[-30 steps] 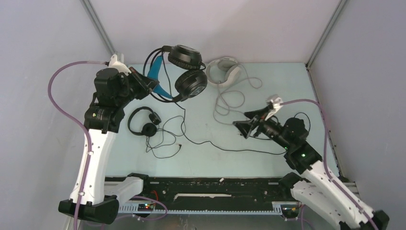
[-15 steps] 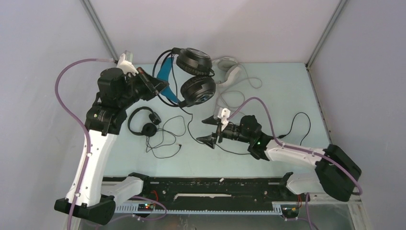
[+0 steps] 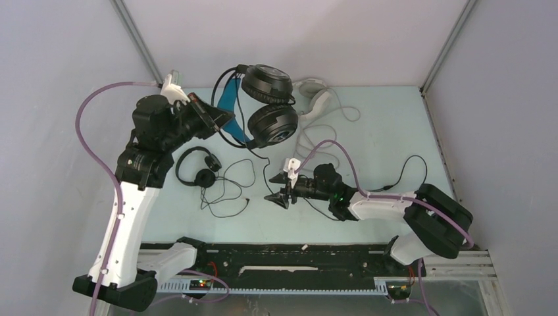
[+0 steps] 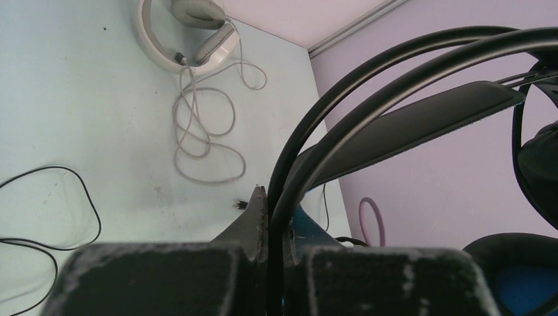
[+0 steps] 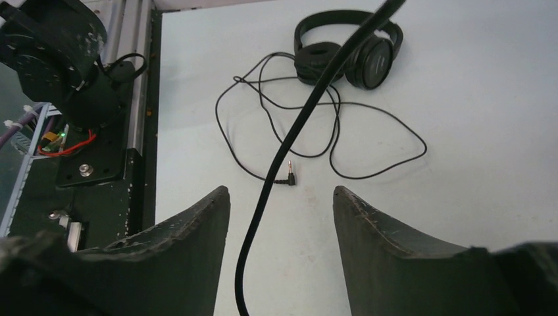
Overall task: Wrap the headphones
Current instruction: Wrap the headphones cable around the headphones.
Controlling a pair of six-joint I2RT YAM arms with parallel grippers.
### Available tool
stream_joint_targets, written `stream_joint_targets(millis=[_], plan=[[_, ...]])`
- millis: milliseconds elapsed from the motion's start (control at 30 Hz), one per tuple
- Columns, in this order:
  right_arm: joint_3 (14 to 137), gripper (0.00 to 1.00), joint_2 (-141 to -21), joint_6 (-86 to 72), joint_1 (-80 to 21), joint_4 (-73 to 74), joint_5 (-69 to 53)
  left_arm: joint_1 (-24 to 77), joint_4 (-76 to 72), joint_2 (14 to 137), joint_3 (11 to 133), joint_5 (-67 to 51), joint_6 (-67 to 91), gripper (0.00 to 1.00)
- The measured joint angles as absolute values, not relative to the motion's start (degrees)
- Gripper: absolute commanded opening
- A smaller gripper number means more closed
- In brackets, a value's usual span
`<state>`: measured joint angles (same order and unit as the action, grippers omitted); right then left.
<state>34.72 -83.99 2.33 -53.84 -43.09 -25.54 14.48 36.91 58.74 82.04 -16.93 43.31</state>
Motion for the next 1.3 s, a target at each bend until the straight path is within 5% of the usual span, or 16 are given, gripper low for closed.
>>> stream_joint_targets(millis=[233, 500, 1300], plan=[[33.61, 0.53, -88.99, 1.02, -53.74, -47.13, -24.32, 14.57, 36.05, 58.59, 82.04, -17.98, 44.12, 0.00], [25.76, 0.00, -92.68, -3.05, -52.60, -54.06, -22.22, 14.63, 35.18, 57.63, 82.04, -18.90, 44.12, 0.00], [18.63, 0.00, -81.38, -5.43, -38.96, -57.60, -16.51, 14.46, 41.47, 59.75, 90.19, -20.71, 37.54, 0.00]])
